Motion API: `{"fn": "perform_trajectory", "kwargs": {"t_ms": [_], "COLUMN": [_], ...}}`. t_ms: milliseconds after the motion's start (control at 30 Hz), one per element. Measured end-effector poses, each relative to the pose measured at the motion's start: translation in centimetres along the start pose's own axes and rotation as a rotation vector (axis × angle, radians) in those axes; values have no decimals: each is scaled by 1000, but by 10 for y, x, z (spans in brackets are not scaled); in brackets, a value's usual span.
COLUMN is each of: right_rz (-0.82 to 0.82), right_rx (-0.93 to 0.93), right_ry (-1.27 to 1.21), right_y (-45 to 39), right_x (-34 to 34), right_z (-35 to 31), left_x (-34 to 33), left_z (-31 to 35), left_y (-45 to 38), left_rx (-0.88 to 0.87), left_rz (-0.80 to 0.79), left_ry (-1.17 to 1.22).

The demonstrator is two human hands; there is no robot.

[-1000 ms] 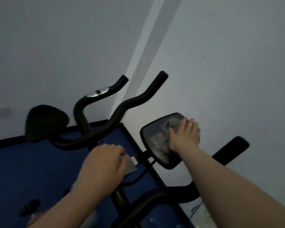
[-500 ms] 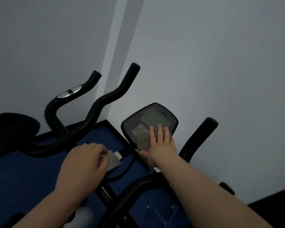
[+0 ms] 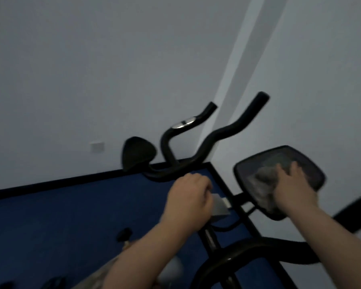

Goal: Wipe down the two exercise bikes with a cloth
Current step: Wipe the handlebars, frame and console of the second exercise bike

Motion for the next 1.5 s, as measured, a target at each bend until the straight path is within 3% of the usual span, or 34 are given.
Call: {"fn": "perform_trajectory", "kwargs": {"t_ms": [67, 133, 300, 400, 467, 533, 633, 767, 900, 1000, 1133, 1200, 1367, 1500], "right_rz": [-59, -120, -62, -27, -114, -221, -416, -679, -875, -940, -678, -665, -925, -833], "right_rx": [52, 114, 62, 36, -16, -158, -483, -888, -872, -726, -464, -407, -668, -567], "right_ry": [73, -3, -715, -1186, -1479, -1661, -1947, -2262, -2584, -2610, -2524, -2532, -2532, -2534], "right_y": [0, 6, 44, 85, 117, 152, 191, 185, 137, 124, 147, 155, 138, 153], "right_x": [-8, -12, 35, 62, 51, 16, -61, -115, -106, -99, -110, -112, -107, -110], "right_z": [-7, -20, -48, -102, -157, -211, -274, -319, -370, -384, -342, -335, -372, -340], "left_x": [4, 5, 43, 85, 111, 124, 113, 83, 73, 75, 77, 75, 73, 74], "left_z": [-1, -7, -66, -116, -137, -152, -170, -189, -198, -201, -209, -210, -206, -203], "left_y": [5, 18, 54, 45, 27, 6, -11, -3, 9, 10, 9, 11, 16, 21], "left_rx": [15, 62, 210, 327, 328, 306, 252, 180, 63, -83, -153, -147, -93, -118], "left_rz": [38, 18, 136, 237, 238, 143, -138, -425, -479, -466, -476, -474, -428, -428], "left_ry": [51, 151, 324, 348, 333, 301, 272, 327, 296, 157, 122, 154, 239, 240]}}
Point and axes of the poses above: each hand's wrist, its own y-axis away from the middle knuckle, its own x-axis out of the back of the hand, z = x × y, the point moved 8 cm from there along -y, towards the middle knuckle, and after that the axes turned 4 degrees about -y, right-handed, at the moved point
